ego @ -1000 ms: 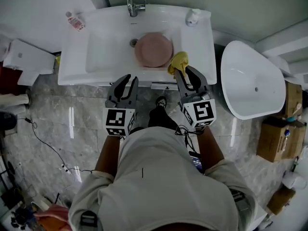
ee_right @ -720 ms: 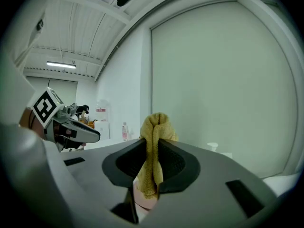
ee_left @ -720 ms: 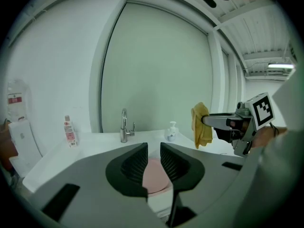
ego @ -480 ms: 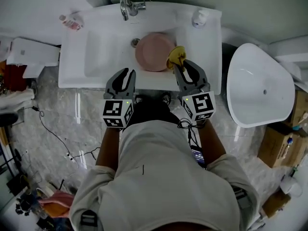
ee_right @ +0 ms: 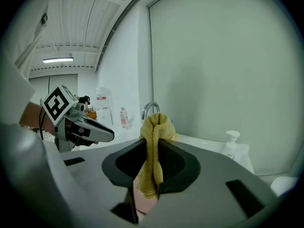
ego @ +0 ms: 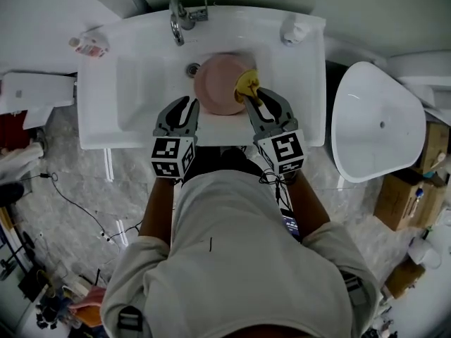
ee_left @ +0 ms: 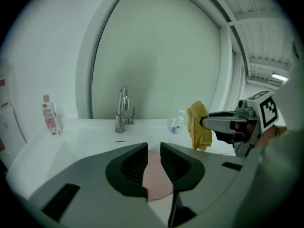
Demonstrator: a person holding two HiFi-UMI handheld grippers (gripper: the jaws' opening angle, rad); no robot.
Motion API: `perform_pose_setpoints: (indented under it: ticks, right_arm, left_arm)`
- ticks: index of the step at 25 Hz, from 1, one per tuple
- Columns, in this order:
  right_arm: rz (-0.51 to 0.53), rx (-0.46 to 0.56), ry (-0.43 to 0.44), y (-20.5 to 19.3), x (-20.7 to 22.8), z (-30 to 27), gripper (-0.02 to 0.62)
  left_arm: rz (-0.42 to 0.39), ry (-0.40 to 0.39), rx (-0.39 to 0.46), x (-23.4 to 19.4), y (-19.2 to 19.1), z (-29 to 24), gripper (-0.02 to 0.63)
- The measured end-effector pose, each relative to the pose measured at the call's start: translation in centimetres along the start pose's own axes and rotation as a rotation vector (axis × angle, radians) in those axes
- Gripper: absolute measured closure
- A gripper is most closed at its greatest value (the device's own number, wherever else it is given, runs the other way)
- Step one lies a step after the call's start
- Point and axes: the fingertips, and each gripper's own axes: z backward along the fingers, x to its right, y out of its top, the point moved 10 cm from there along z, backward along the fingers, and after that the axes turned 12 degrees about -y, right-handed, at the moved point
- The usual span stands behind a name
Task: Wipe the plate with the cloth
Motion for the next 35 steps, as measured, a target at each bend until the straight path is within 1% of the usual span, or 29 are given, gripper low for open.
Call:
perform_pose_setpoints:
  ticks: [1, 4, 7, 10, 13, 15, 18, 21, 23, 25, 29, 33, 35]
  right_arm:
    - [0.003, -0.016, -0.002, 0.0, -0.2, -0.8, 0.52]
    - [0.006, -0.065, -0.011, 0.0, -1.0, -3.7, 0.52]
    - [-0.029, -0.127, -0.018, -0.7, -1.7, -6.6, 0.52]
    - [-0.06, -0.193, -0.029, -1.7, -2.3, -8.9, 0.52]
    - [-0.065, -0.243, -0.043, -2.5, -2.5, -10.7, 0.52]
    - [-0.074, -0.276, -0.042, -3.1, -2.4, -11.4, 0.52]
    - [-0.076, -0.311, -0.026, -4.1, -2.0, -12.3, 0.52]
    - [-0.067, -0.338, -0.003, -5.4, -1.7, -13.8, 0.52]
    - [-0.051, -0.364, 0.017, -6.3, -1.5, -14.5, 0.52]
    - [-0.041, -0.388, 0.03, -7.1, -1.2, -15.2, 0.52]
    - [-0.046, -0.433, 0.042, -8.9, -0.8, -16.2, 0.52]
    - [-0.045, -0.472, 0.048, -10.3, -0.4, -16.8, 0.52]
    - [-0.052, -0.484, 0.045, -10.8, -0.2, -16.7, 0.52]
  left_arm:
    - [0.01, -0.013, -0.007, -0.9, 0.0, -0.4, 0.511]
    - [0.0, -0.046, -0.039, -3.7, 0.2, -1.8, 0.511]
    - [0.014, -0.09, -0.075, -6.6, -0.2, -3.1, 0.511]
    - [0.042, -0.139, -0.129, -9.1, -1.4, -4.7, 0.511]
    - [0.03, -0.171, -0.189, -11.0, -2.6, -6.5, 0.511]
    - [0.037, -0.181, -0.222, -11.6, -3.4, -7.5, 0.511]
    - [0.063, -0.184, -0.272, -12.0, -5.1, -9.1, 0.511]
    - [0.062, -0.173, -0.361, -12.5, -7.6, -11.0, 0.511]
    - [0.093, -0.159, -0.41, -12.8, -9.1, -11.8, 0.511]
    - [0.125, -0.146, -0.428, -13.0, -9.9, -12.4, 0.511]
    - [0.153, -0.136, -0.478, -13.6, -11.3, -13.5, 0.511]
    - [0.206, -0.143, -0.514, -14.1, -12.7, -15.0, 0.511]
    - [0.215, -0.149, -0.537, -14.2, -13.4, -15.7, 0.511]
